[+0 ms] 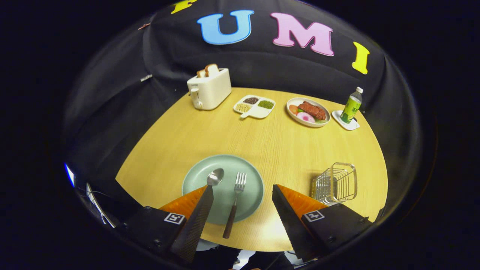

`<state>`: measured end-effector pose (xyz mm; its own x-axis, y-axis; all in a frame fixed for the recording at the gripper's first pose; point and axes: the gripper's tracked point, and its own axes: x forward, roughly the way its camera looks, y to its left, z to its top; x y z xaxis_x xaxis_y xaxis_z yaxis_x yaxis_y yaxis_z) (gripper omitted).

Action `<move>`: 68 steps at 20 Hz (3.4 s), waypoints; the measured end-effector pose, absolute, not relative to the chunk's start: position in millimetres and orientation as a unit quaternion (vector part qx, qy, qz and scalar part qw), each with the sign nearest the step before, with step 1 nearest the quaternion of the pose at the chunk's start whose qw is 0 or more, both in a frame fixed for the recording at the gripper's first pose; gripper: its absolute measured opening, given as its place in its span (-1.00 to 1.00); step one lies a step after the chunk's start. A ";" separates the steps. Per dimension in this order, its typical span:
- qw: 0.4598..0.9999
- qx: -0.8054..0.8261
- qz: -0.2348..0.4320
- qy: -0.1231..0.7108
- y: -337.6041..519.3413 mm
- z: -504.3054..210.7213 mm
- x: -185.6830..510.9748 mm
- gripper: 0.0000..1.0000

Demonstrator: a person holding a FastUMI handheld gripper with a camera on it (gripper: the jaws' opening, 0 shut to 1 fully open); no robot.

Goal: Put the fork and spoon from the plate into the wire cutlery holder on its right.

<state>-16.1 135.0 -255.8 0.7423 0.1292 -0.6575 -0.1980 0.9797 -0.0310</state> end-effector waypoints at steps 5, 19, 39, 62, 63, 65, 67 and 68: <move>0.888 -0.077 0.090 0.444 138.5 -317.9 -19.9 0.96; 0.832 -0.069 0.085 0.543 150.0 -372.5 -25.0 -0.03; 0.836 -0.001 0.128 0.534 112.5 -295.4 -21.4 -0.83; 0.706 -0.079 0.093 0.698 -107.0 -244.5 -56.7 -0.84; 0.697 -0.079 0.094 0.707 -107.4 -246.0 -55.9 -0.84; 0.679 -0.079 0.091 0.724 -110.2 -250.1 -53.6 -0.84; 0.666 -0.078 0.086 0.737 -112.2 -253.4 -50.0 -0.82; 0.661 -0.074 0.085 0.742 -111.8 -254.1 -47.2 -0.82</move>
